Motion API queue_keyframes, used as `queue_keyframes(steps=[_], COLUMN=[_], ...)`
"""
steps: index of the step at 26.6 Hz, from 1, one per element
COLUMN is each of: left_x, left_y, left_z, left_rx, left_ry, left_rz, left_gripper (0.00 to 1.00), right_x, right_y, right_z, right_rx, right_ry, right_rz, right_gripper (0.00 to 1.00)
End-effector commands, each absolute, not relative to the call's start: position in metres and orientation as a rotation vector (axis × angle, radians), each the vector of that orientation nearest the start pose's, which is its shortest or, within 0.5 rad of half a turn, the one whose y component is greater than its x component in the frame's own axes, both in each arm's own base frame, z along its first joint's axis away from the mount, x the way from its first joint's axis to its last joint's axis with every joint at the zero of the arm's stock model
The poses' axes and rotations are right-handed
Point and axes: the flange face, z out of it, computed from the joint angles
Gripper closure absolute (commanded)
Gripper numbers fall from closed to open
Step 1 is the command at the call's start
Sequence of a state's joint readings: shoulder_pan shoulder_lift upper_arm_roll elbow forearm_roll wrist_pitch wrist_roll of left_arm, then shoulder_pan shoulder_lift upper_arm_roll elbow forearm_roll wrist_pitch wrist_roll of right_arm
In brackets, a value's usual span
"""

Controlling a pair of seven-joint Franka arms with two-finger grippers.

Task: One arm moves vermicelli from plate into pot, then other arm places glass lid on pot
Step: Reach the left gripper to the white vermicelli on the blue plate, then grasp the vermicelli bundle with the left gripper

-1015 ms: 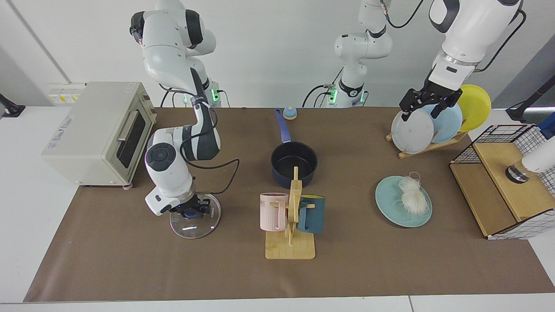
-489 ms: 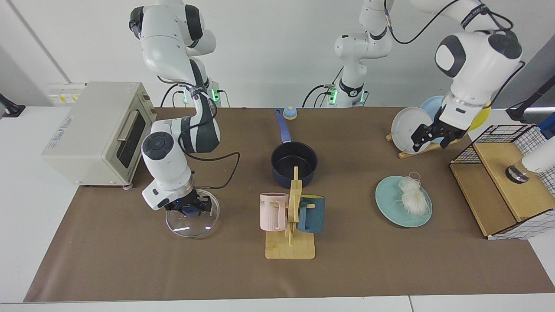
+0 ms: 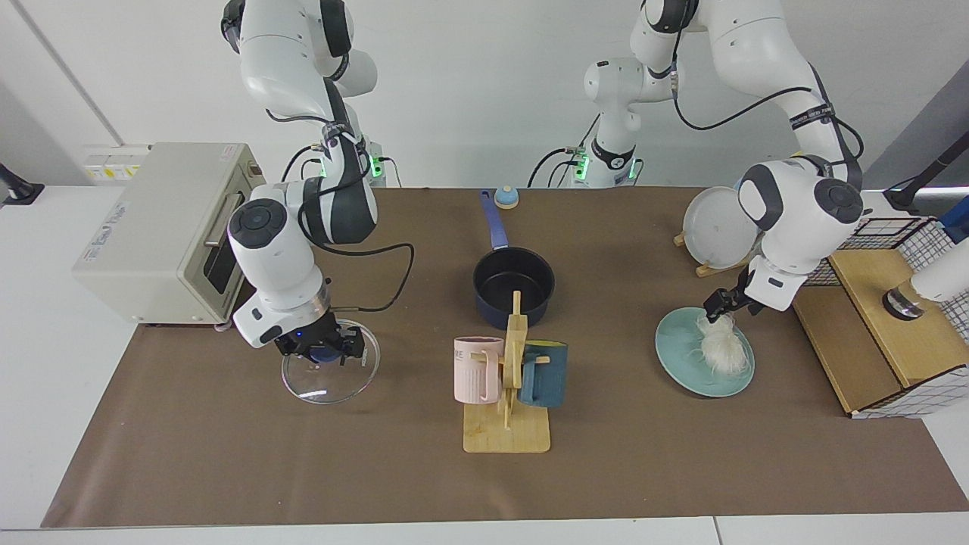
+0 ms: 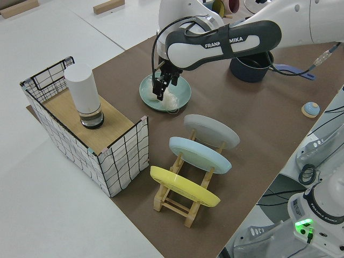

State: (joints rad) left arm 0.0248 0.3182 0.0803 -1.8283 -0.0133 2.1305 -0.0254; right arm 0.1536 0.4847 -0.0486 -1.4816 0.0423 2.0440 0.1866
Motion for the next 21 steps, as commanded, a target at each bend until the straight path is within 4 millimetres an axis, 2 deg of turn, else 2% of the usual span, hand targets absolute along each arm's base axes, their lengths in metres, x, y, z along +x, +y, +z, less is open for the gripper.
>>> queue_keyframes(steps=[1,5,12,18,21], left_x=[0.622,0.634,0.649,0.651,0.65], left_y=[0.064,0.066,0.066,0.061,0.058], left_z=[0.352,0.354,0.362,0.346,0.336], left_rx=[-3.121,-3.108,-3.1,-3.099,-3.1], left_ry=[-0.241,-0.399,-0.401,-0.383,-0.38], left_rz=[-0.018,-0.165,-0.247,-0.247,-0.23], left_gripper=[0.01,0.01,0.02,0.03,0.06], right_x=[0.682,0.676,0.669,0.665,0.664], right_y=[0.079,0.077,0.071,0.069,0.07], right_z=[0.426,0.43,0.438,0.436,0.436], right_rx=[-3.089,-3.094,-3.1,-3.1,-3.1], right_ry=[0.176,0.147,0.107,0.11,0.11], right_rz=[-0.081,-0.039,0.012,0.023,0.026], right_gripper=[1.0,1.0,1.0,1.0,1.0])
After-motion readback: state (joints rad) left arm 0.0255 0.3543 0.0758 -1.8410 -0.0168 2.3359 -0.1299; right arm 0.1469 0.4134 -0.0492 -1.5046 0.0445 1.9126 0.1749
